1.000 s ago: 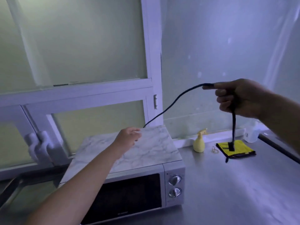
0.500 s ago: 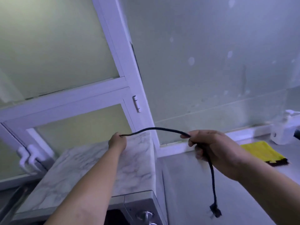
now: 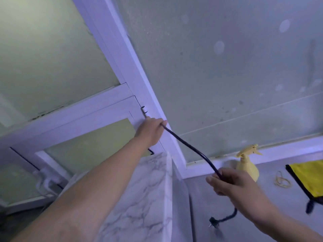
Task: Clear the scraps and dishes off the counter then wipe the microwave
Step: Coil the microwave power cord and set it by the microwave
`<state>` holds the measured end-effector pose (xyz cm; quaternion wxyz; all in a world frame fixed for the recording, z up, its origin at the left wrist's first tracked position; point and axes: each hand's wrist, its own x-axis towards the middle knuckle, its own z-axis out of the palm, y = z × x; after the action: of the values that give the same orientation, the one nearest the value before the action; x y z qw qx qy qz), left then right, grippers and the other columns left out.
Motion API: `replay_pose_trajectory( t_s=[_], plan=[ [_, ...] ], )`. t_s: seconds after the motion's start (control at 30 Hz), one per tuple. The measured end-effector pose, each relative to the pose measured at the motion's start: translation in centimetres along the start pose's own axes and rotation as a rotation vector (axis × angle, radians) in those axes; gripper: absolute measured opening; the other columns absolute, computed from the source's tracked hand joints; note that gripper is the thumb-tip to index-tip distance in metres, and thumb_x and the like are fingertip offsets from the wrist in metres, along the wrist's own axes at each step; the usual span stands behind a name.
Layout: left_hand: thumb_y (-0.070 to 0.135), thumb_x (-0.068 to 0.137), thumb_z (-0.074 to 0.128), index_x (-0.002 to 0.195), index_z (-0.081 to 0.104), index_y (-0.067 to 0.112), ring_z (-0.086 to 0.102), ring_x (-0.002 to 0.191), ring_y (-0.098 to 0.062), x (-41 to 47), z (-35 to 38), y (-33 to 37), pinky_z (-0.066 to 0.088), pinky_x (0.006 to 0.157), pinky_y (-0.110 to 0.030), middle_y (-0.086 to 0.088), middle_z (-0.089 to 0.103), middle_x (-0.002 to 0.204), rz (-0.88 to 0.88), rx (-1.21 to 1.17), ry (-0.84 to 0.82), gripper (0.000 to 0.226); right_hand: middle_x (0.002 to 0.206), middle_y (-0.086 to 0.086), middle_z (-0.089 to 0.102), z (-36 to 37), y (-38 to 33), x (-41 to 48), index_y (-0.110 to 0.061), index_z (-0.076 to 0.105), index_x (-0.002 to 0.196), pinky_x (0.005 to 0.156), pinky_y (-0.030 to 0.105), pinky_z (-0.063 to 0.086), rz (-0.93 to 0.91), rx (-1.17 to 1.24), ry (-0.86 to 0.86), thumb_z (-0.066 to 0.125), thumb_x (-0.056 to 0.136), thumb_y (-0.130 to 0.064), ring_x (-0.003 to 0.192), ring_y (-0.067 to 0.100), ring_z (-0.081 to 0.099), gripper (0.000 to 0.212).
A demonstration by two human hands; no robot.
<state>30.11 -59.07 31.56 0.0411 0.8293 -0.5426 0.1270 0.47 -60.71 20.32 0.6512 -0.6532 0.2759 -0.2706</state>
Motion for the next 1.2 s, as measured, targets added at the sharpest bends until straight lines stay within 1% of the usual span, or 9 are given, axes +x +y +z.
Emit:
replay_pose_trajectory(
  t_s=[0.17,0.4,0.57,0.73,0.83,0.9,0.97,1.07,1.2],
  plan=[
    [0.031,0.103,0.042,0.118,0.068,0.019,0.06,0.109,-0.034,-1.3,4.3,12.9,0.05,0.089,-0.038,-0.016,0.068,0.112,0.254,0.069,-0.291,0.032,0.039,-0.007,0.033,-2.2,0.7,-4.4,-0.02,0.069,0.059,0.043,0.019,0.026,0.017,-0.22,0.208,0.069,0.089,-0.038,0.035,0.006,0.032,0.035],
    [-0.002,0.095,0.045,0.128,0.057,0.008,0.042,0.124,-0.031,-12.4,10.0,16.5,0.038,0.074,-0.027,-0.014,0.057,0.13,0.27,0.459,-0.688,0.037,0.044,-0.003,0.049,-4.2,4.7,-11.4,-0.016,0.054,0.047,0.048,0.023,0.036,0.305,-0.424,0.109,0.063,0.094,-0.043,0.039,0.003,0.043,0.055],
    [0.006,0.093,0.038,0.153,0.028,0.028,0.041,0.13,-0.034,-17.6,8.5,15.5,0.042,0.103,-0.041,-0.013,0.051,0.138,0.092,-0.07,-0.536,0.064,0.046,-0.003,0.05,-2.3,7.3,-15.2,-0.018,0.051,0.054,0.056,0.027,0.043,0.414,-0.346,0.113,0.055,0.101,-0.039,0.045,0.014,0.054,0.051],
    [0.021,0.095,0.052,0.137,0.046,0.036,0.061,0.105,-0.008,-28.4,9.6,16.1,0.047,0.08,-0.024,0.01,0.053,0.125,-0.359,-0.835,-0.246,0.045,0.054,-0.002,0.057,-0.4,6.4,-16.4,-0.014,0.056,0.062,0.054,0.029,0.047,0.425,-0.248,0.148,0.052,0.103,-0.036,0.047,0.017,0.057,0.046],
    [0.024,0.093,0.061,0.13,0.05,0.028,0.057,0.096,-0.01,-34.0,12.0,16.9,0.042,0.073,-0.023,0.011,0.051,0.111,-0.733,-1.071,-0.465,0.039,0.065,0.006,0.059,0.2,5.8,-17.2,-0.007,0.06,0.073,0.051,0.028,0.045,0.462,-0.1,0.157,0.053,0.104,-0.027,0.046,0.019,0.053,0.037],
    [0.023,0.094,0.063,0.129,0.047,0.019,0.056,0.104,-0.024,-36.4,12.8,17.4,0.049,0.084,-0.033,-0.005,0.052,0.119,-1.08,-1.39,-0.748,0.039,0.07,0.008,0.059,0.7,5.6,-18.0,-0.004,0.061,0.08,0.051,0.028,0.045,0.481,-0.079,0.175,0.056,0.102,-0.023,0.046,0.019,0.051,0.029],
    [0.013,0.096,0.06,0.127,0.047,0.002,0.055,0.115,-0.039,-37.8,14.0,17.5,0.049,0.094,-0.047,-0.022,0.048,0.134,-1.277,-1.672,-0.798,0.036,0.074,0.009,0.06,1.2,5.7,-18.8,-0.004,0.063,0.085,0.052,0.029,0.045,0.486,-0.064,0.195,0.06,0.1,-0.017,0.048,0.019,0.05,0.02],
    [0.009,0.1,0.051,0.13,0.05,0.001,0.056,0.115,-0.037,-38.0,15.1,17.7,0.051,0.088,-0.044,-0.022,0.054,0.133,-1.231,-1.707,-0.683,0.031,0.076,0.008,0.061,1.7,6.3,-19.6,-0.001,0.068,0.093,0.055,0.029,0.046,0.496,-0.032,0.207,0.063,0.096,-0.008,0.051,0.018,0.049,0.009],
    [0.02,0.095,0.057,0.138,0.053,0.022,0.054,0.118,-0.022,-37.3,14.4,17.9,0.046,0.094,-0.033,-0.003,0.057,0.133,-0.883,-1.352,-0.628,0.044,0.088,0.007,0.067,1.2,8.0,-20.6,-0.004,0.069,0.107,0.065,0.03,0.052,0.54,0.028,0.181,0.063,0.093,-0.003,0.063,0.019,0.06,0.015]
  ],
)
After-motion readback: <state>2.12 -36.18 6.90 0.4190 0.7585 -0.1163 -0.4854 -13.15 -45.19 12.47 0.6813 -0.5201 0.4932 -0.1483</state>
